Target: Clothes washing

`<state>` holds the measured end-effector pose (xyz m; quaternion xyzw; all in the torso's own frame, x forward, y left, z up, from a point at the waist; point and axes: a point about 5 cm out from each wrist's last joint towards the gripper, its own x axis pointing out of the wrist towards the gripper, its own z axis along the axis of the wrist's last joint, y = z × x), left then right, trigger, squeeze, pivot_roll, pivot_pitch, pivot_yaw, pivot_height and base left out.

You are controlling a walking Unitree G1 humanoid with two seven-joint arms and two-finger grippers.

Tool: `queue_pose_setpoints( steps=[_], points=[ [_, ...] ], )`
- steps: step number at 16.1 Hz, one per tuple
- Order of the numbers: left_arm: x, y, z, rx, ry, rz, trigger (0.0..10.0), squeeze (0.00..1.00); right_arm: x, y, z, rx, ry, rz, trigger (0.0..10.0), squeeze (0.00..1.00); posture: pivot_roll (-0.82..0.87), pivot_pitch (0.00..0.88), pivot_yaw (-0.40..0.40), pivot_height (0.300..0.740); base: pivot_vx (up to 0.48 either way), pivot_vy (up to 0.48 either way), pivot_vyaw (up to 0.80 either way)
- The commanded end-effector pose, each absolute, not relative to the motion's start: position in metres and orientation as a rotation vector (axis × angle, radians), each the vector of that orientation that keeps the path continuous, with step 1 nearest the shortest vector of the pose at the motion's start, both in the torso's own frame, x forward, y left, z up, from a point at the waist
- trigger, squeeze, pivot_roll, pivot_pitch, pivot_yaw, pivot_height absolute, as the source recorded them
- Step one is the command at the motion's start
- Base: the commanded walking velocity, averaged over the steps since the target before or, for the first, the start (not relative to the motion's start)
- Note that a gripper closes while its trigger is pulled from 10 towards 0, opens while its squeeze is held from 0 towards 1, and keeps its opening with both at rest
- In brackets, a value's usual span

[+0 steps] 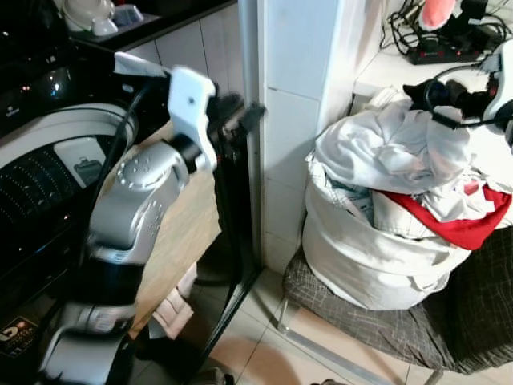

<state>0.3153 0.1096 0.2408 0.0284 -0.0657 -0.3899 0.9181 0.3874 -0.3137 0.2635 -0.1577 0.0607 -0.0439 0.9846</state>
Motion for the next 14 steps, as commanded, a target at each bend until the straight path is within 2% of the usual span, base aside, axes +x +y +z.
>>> queue_pose_setpoints(
  steps=[1,2,5,10,14],
  points=[
    [0.305,0.101,0.241,0.061,-0.115,-0.904,10.0,0.0,0.387,-0.316,0.269,-0.322,0.133,-0.111,10.0,1.0,-0.02,0.0,0.039,0.74,0.0,0.0,0.0],
    [0.301,0.098,0.239,0.059,-0.099,-0.937,10.0,0.0,0.387,-0.318,0.266,-0.347,0.152,-0.129,10.0,0.0,-0.02,0.0,0.042,0.74,0.0,0.0,0.0],
    [0.302,0.095,0.238,0.058,-0.085,-0.93,10.0,0.0,0.385,-0.322,0.26,-0.398,0.181,-0.16,10.0,0.0,-0.01,0.0,0.046,0.74,0.0,0.0,0.0],
    [0.299,0.103,0.243,0.054,-0.071,-0.899,10.0,0.0,0.379,-0.329,0.241,-0.253,0.184,-0.201,10.0,0.0,0.03,0.0,0.049,0.74,0.0,0.0,0.0],
    [0.305,0.113,0.249,0.041,-0.095,-0.806,10.0,0.0,0.379,-0.327,0.24,-0.221,0.141,-0.194,10.0,0.0,0.05,0.0,0.056,0.74,0.0,0.0,0.0]
  ],
)
